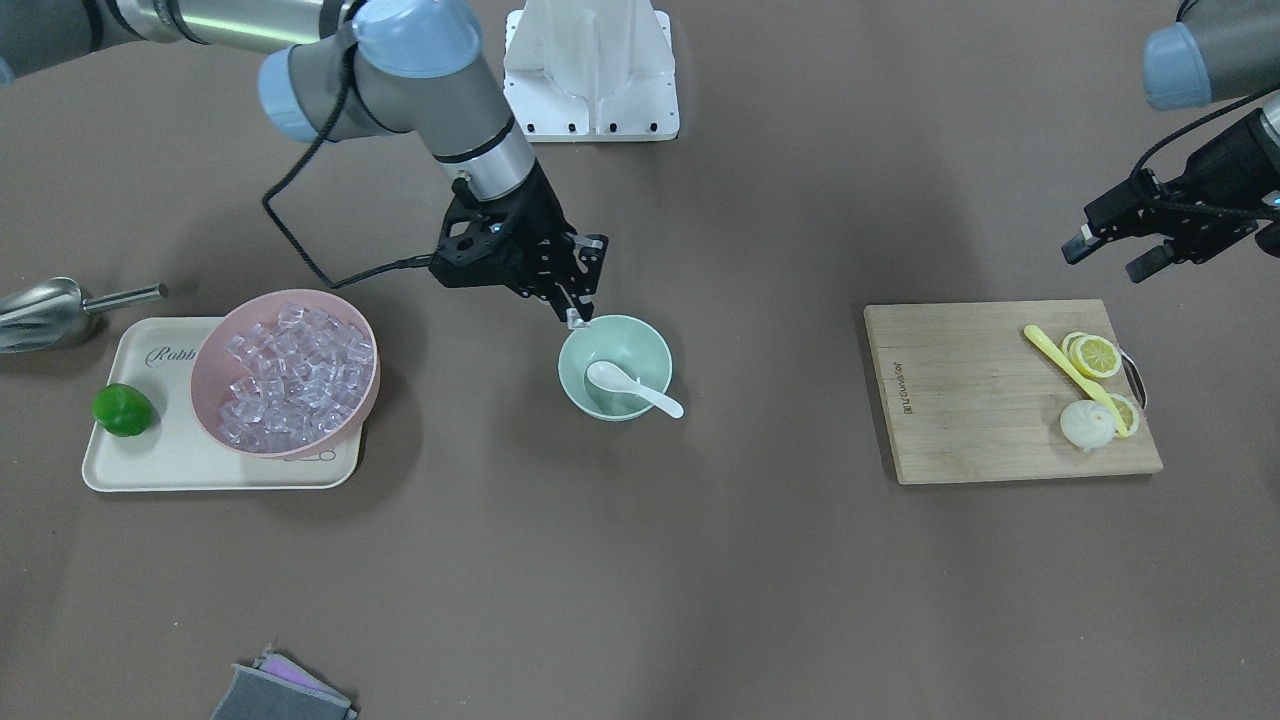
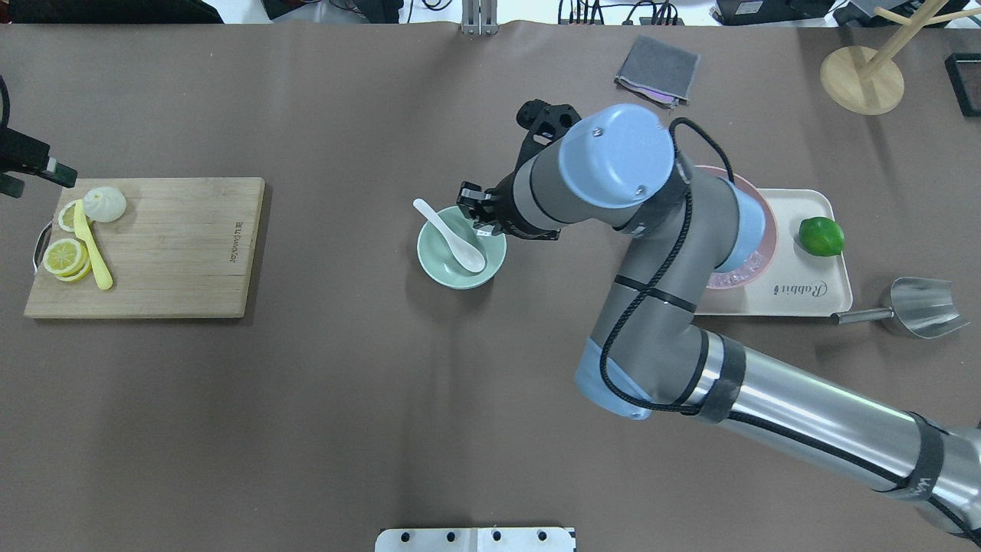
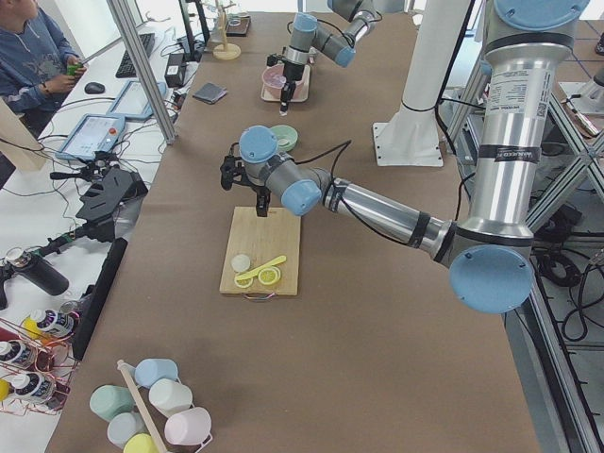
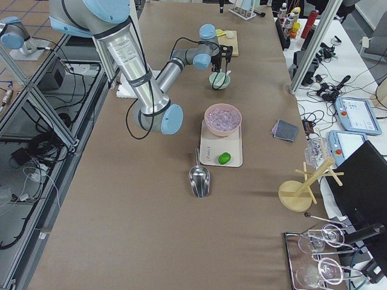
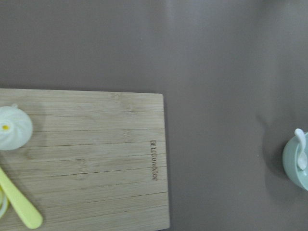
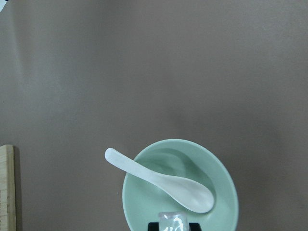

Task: Put spoon and ice into bowl

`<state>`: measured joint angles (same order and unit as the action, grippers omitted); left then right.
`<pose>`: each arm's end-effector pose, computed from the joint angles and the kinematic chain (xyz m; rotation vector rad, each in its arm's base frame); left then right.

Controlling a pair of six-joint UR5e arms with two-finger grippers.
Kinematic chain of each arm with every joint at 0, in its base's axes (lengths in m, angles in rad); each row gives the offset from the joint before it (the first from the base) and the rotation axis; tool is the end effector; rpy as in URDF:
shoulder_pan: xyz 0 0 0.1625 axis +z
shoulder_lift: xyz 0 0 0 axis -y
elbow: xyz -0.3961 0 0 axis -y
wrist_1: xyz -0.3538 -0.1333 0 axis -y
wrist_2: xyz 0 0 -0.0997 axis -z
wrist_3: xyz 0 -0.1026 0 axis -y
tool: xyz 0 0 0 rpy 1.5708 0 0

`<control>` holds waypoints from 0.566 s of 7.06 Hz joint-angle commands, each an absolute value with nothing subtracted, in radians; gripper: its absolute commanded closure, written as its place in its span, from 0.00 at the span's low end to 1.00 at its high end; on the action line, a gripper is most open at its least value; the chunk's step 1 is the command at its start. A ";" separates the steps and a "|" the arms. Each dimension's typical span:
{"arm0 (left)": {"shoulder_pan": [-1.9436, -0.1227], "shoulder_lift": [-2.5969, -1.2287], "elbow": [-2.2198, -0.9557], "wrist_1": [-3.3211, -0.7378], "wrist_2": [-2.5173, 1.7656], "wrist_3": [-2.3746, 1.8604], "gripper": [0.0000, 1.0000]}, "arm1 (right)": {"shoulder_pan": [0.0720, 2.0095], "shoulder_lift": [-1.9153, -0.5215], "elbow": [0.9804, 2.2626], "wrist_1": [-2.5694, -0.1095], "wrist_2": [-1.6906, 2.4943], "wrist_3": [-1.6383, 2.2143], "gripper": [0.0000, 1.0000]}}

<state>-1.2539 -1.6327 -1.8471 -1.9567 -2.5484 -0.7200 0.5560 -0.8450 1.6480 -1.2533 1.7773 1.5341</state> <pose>0.1009 -0.4625 0.4174 0.1141 1.1330 -0.0049 -0.4864 -0.4344 0.1582 0.1504 -1.1273 0.3469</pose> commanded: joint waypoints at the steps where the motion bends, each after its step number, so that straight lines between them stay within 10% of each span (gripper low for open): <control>1: -1.258 -1.621 -1.850 -1.956 -2.545 -0.709 0.02 | 0.520 -0.807 1.601 -1.247 1.710 1.572 0.01; 4: -1.256 -1.623 -1.842 -1.951 -2.536 -0.709 0.02 | 0.547 -0.910 1.725 -1.271 1.785 1.539 0.00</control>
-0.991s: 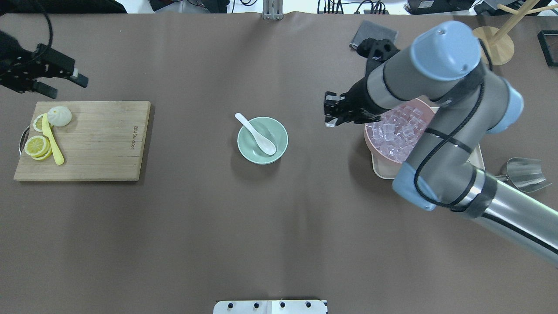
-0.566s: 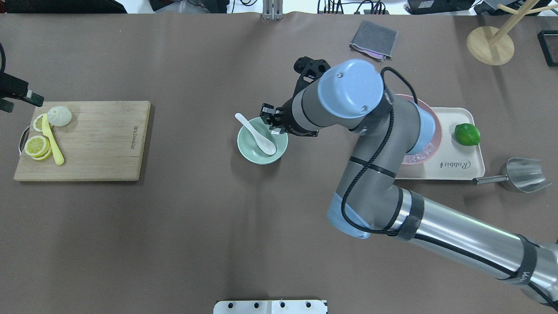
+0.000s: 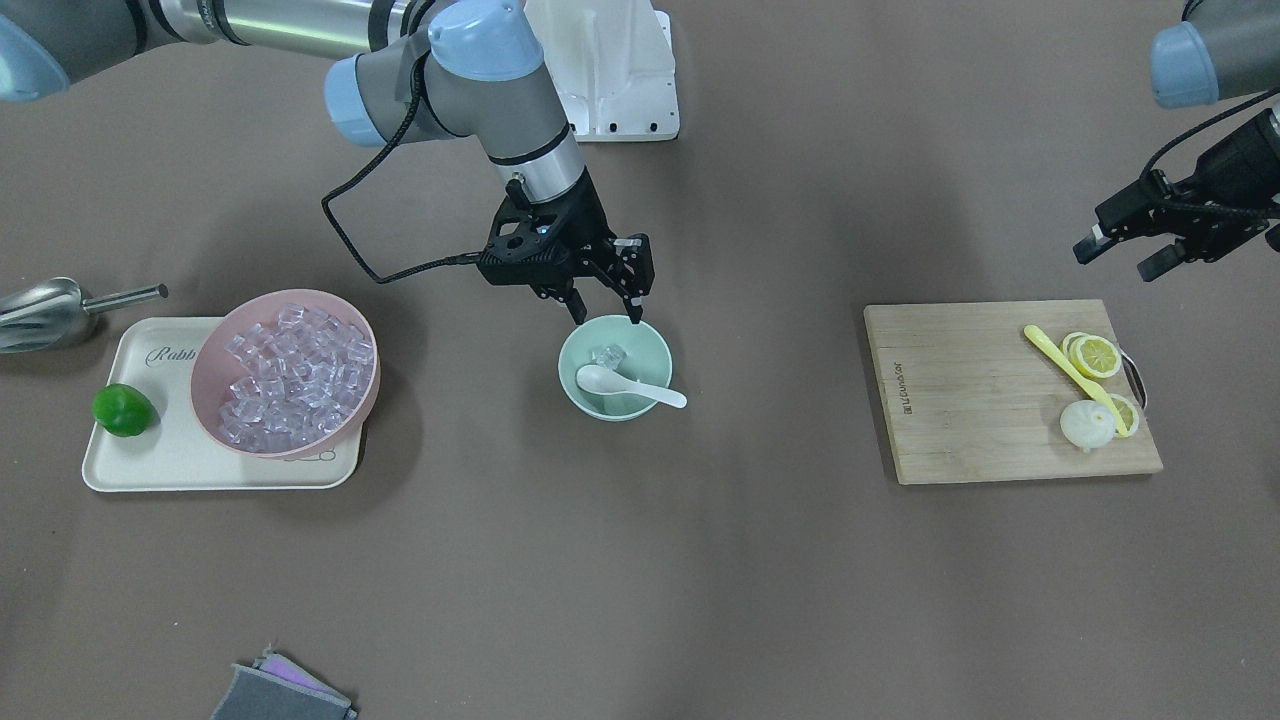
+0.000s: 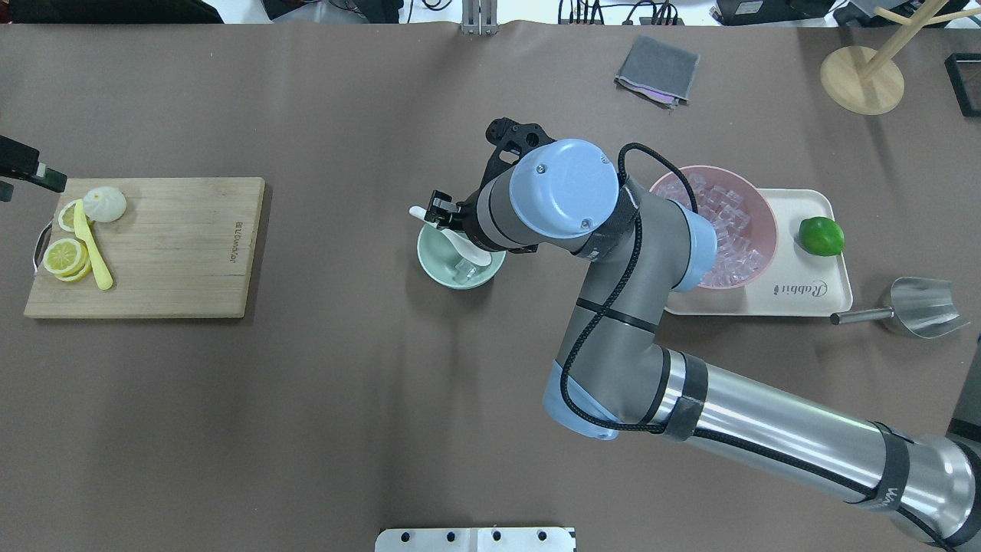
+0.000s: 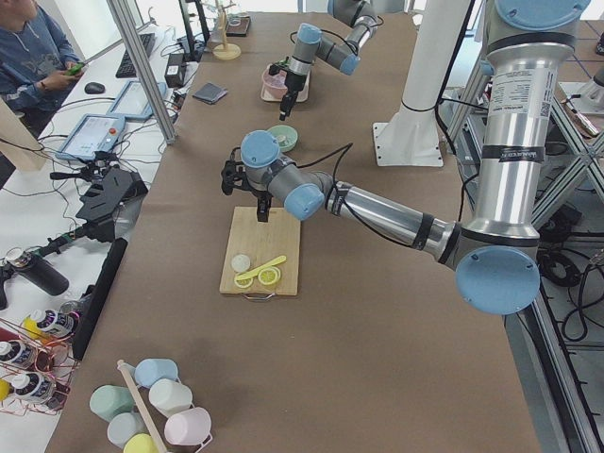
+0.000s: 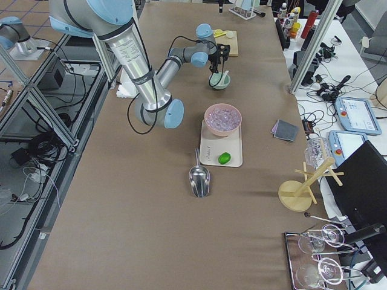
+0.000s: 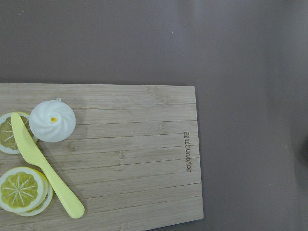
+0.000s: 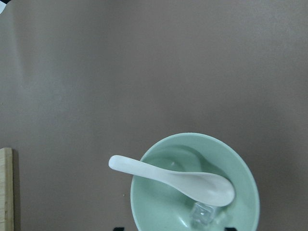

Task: Put spoon and ice into bowl

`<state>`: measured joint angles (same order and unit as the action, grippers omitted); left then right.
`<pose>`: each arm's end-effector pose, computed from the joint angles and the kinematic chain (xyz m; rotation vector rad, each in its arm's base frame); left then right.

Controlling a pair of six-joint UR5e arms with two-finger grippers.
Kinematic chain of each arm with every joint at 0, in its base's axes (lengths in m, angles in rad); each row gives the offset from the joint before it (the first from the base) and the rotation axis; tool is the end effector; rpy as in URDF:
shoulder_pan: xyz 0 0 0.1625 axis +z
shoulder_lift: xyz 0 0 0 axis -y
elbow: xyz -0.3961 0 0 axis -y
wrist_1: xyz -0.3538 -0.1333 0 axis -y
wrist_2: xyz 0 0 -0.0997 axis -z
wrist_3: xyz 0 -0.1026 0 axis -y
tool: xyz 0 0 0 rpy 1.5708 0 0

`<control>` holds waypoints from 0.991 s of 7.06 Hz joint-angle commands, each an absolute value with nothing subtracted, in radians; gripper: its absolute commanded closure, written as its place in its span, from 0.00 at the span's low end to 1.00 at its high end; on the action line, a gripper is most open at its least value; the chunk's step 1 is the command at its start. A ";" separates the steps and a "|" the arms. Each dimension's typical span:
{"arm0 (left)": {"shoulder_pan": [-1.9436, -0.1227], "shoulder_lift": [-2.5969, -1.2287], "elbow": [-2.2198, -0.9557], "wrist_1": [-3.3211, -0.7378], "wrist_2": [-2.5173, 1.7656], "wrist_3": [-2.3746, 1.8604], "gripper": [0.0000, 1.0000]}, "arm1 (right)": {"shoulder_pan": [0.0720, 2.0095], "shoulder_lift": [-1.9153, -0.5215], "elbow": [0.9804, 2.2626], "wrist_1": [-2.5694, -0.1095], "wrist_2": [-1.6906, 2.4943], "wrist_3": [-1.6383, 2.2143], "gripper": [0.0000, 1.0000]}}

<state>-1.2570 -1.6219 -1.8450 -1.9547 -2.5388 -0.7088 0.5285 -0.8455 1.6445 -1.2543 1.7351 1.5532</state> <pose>0.0984 -0.4612 0.4242 0.1150 1.1202 -0.0094 -0.4976 -0.4255 0.1603 0.1596 -1.1179 0.3643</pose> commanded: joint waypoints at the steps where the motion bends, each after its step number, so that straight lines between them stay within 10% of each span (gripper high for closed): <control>1: -1.255 -1.624 -1.832 -1.951 -2.531 -0.700 0.02 | 0.637 -1.021 1.827 -1.310 1.922 1.454 0.00; 7: -1.489 -1.519 -1.668 -1.928 -2.434 -0.157 0.02 | 1.280 -1.596 1.837 -1.393 2.322 0.246 0.00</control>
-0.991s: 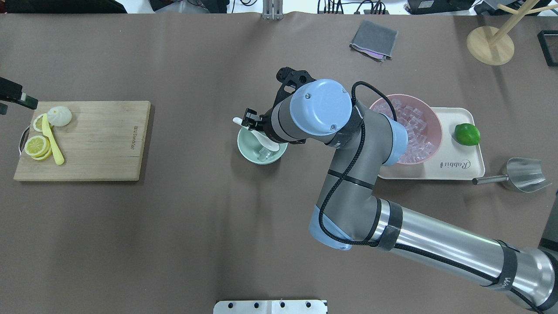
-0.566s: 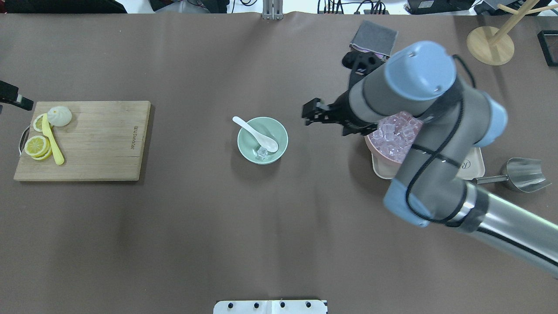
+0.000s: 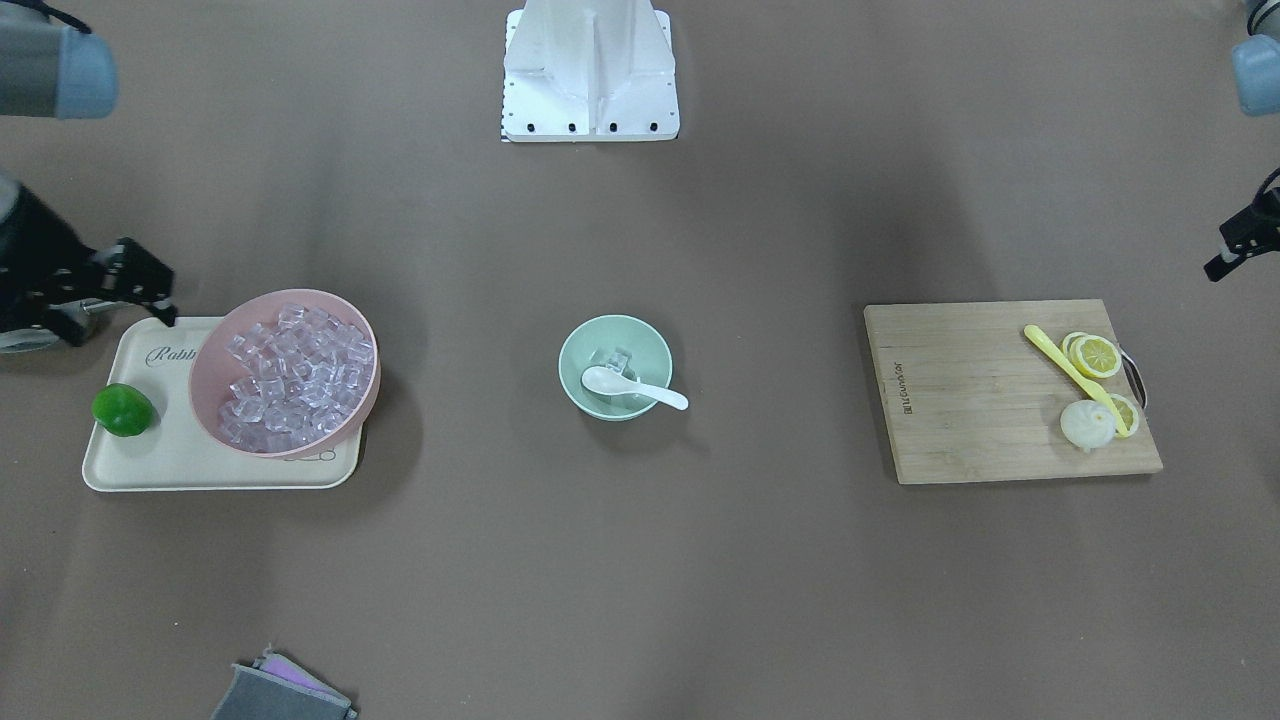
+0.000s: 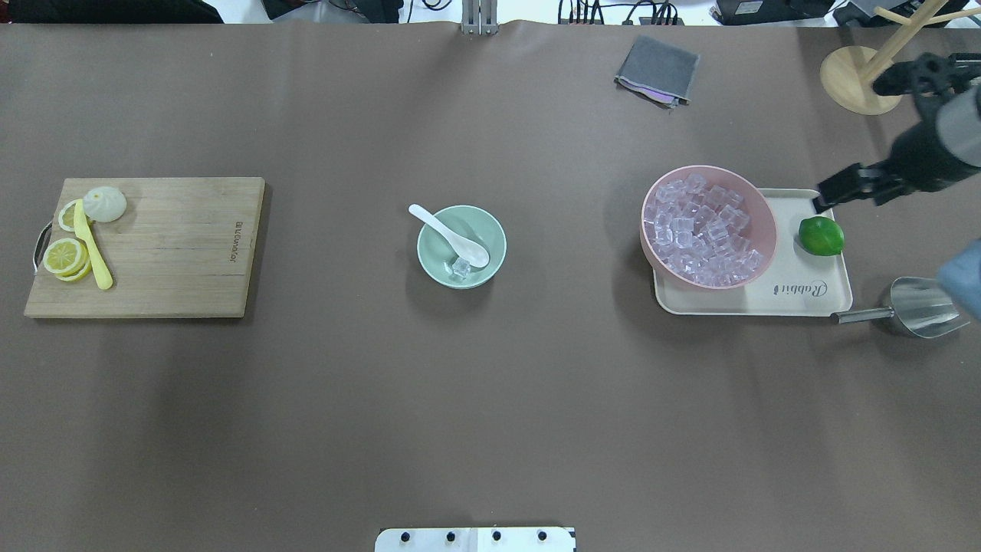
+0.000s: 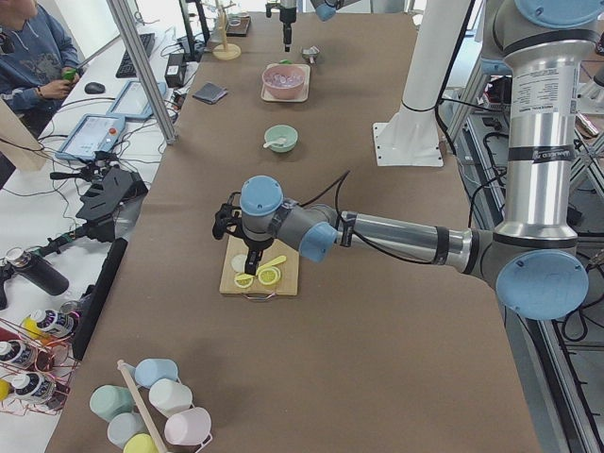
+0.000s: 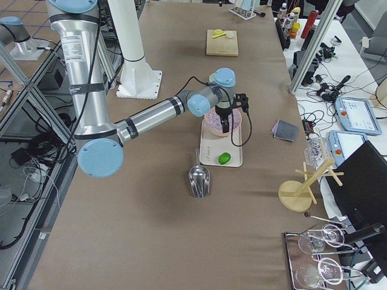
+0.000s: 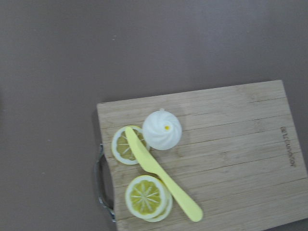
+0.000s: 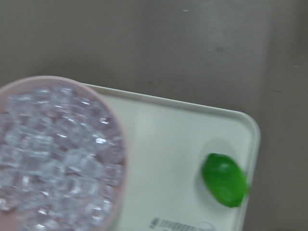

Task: Put spoon and ice into bowl

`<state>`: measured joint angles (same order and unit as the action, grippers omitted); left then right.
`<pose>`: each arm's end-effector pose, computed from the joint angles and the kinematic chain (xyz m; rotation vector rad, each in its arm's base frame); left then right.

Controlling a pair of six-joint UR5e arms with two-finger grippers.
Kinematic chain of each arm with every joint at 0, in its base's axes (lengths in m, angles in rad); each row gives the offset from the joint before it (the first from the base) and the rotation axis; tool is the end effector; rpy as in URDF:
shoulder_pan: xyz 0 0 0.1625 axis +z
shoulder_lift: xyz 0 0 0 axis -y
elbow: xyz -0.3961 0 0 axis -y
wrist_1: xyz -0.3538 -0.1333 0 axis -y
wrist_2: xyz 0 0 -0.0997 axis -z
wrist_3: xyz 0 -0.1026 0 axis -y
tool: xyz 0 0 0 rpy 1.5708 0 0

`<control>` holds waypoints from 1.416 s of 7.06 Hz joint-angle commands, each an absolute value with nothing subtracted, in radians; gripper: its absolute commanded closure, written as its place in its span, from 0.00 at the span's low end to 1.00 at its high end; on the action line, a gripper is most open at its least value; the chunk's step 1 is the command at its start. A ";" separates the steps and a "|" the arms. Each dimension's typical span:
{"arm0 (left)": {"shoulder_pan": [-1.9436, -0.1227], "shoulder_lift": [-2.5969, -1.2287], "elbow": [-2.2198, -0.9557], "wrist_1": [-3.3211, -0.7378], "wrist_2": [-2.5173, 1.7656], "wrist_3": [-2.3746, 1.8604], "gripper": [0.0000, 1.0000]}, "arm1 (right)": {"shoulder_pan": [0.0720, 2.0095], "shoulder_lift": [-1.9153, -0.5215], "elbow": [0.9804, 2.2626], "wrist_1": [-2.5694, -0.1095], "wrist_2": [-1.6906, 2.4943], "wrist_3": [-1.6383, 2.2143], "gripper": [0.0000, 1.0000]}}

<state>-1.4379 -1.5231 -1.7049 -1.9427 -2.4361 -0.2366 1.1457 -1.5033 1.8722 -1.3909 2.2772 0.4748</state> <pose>0.0052 -0.4558 0.5432 0.2654 0.9129 0.1024 -0.1382 -0.4671 0.4447 0.1738 -0.8478 -0.1472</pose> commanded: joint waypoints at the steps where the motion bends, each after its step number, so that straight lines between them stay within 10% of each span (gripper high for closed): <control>1: -1.505 -1.519 -1.667 -1.864 -2.433 -0.109 0.02 | 1.363 -1.615 1.762 -1.391 2.350 0.081 0.00; 10: -1.611 -1.434 -1.675 -1.681 -2.338 0.141 0.02 | 1.509 -1.671 1.654 -1.378 2.349 -0.120 0.00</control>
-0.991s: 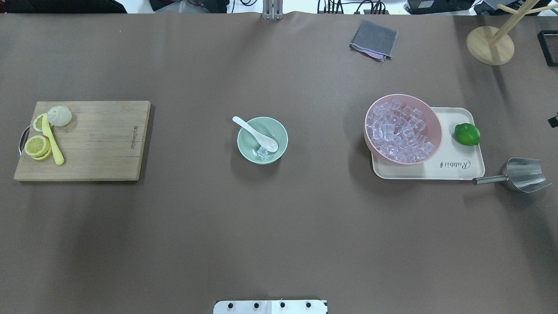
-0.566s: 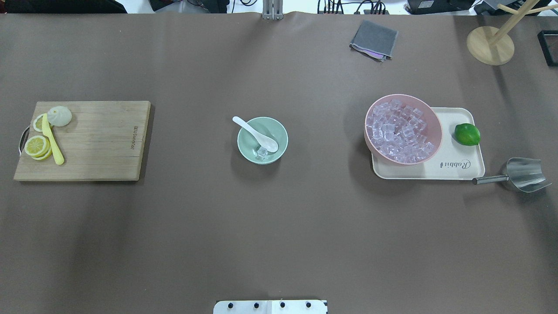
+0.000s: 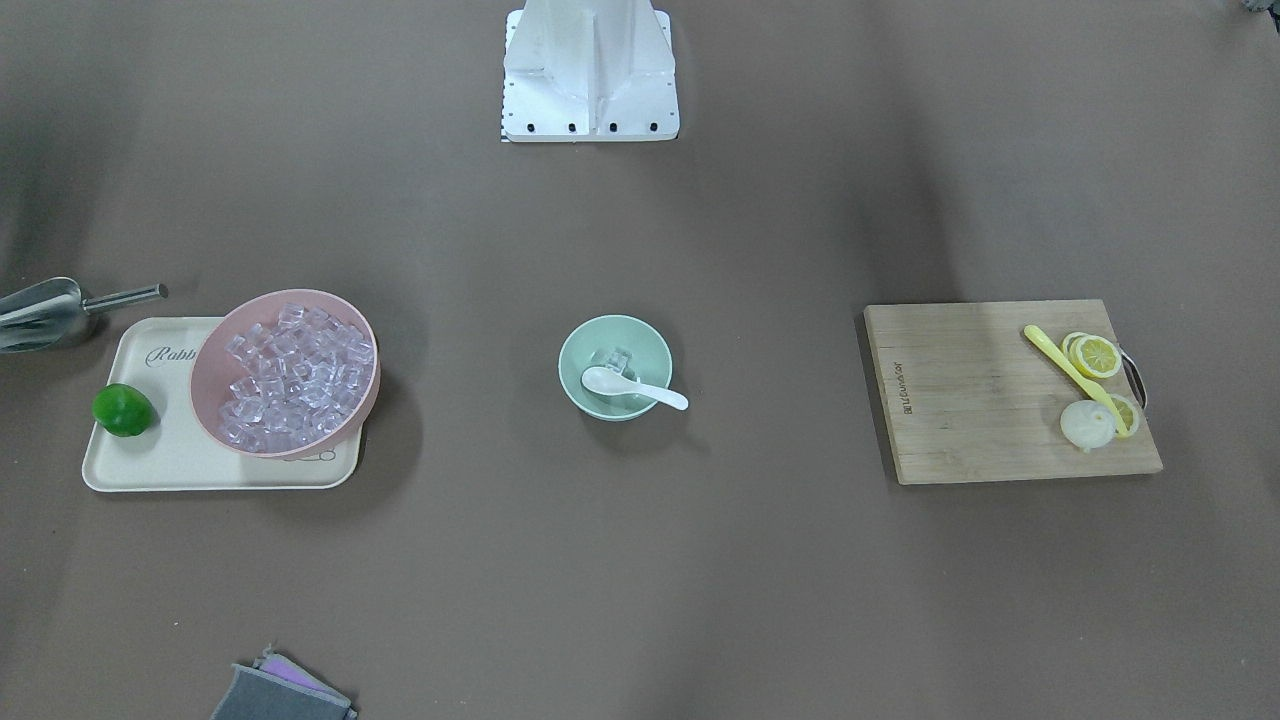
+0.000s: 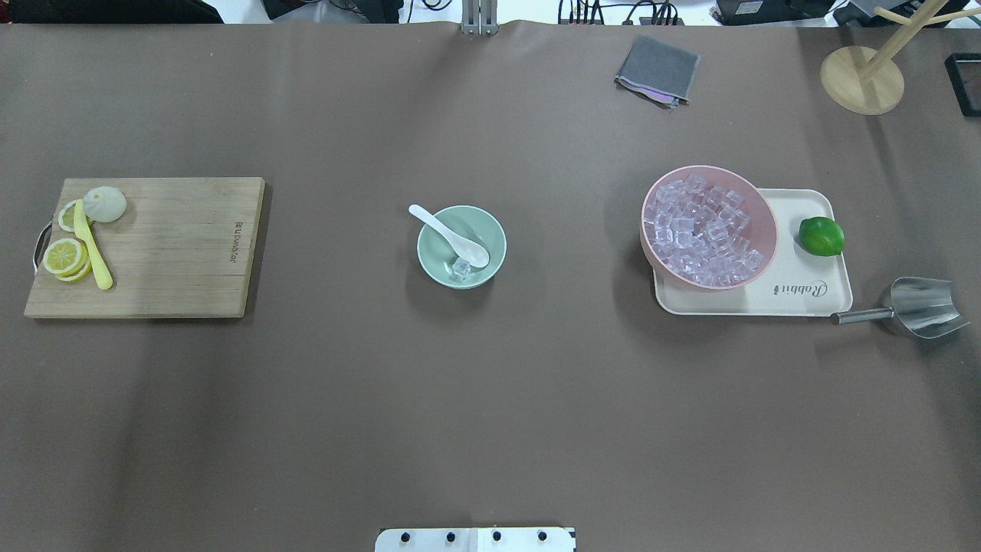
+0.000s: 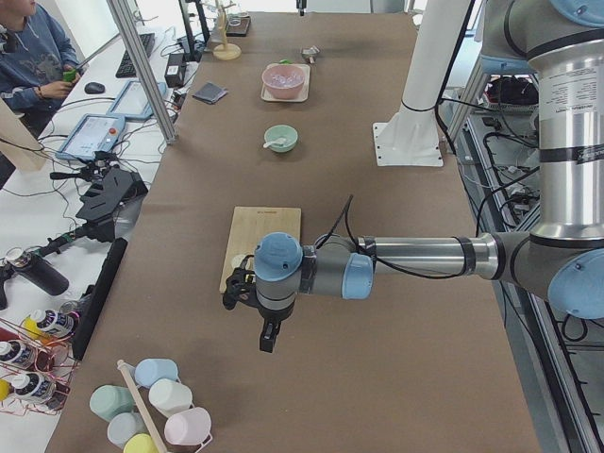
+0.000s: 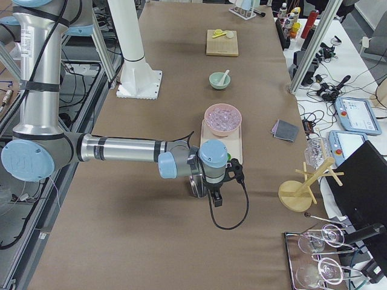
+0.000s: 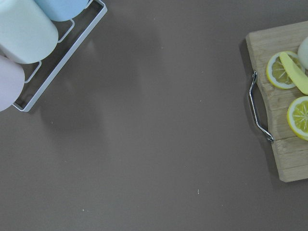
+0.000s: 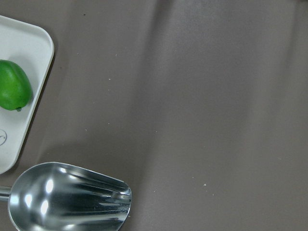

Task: Put spoon and ice into bowl

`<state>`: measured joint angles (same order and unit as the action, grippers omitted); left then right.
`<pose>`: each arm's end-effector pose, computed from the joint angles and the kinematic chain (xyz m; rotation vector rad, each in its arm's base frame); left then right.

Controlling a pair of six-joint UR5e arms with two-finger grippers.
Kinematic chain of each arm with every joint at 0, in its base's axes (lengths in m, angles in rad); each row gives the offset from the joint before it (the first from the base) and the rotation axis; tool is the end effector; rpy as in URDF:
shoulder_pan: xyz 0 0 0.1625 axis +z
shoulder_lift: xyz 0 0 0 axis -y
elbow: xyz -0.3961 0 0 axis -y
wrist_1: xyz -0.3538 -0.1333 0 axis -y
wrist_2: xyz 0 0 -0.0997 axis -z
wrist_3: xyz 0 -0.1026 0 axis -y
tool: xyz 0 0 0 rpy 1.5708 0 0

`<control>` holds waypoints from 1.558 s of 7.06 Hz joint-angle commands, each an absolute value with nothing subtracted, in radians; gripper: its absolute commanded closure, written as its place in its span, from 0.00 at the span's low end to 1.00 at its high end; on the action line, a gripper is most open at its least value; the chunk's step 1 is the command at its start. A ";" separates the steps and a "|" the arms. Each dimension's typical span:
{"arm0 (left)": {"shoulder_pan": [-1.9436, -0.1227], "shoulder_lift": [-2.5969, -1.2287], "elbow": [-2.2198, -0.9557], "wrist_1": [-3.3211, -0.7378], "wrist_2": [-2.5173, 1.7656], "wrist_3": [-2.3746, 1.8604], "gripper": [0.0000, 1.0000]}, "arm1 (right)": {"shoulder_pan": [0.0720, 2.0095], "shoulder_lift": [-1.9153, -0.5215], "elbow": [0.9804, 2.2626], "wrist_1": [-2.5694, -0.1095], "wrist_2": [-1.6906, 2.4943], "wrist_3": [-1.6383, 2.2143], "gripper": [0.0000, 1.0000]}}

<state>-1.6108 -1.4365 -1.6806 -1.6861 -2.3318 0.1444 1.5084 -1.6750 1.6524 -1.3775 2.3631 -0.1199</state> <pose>-0.0788 -0.4039 0.6286 0.1562 0.7498 0.1338 0.0338 -0.4259 0.6185 0.1848 -0.7872 -0.2399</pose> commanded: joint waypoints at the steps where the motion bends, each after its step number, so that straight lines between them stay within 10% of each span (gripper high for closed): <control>1: -1.611 -1.434 -1.680 -1.683 -2.338 0.141 0.02 | 1.509 -1.671 1.654 -1.378 2.349 -0.120 0.00; 11: -1.612 -1.436 -1.758 -1.683 -2.333 0.140 0.02 | 1.509 -1.681 1.664 -1.376 2.358 -0.110 0.00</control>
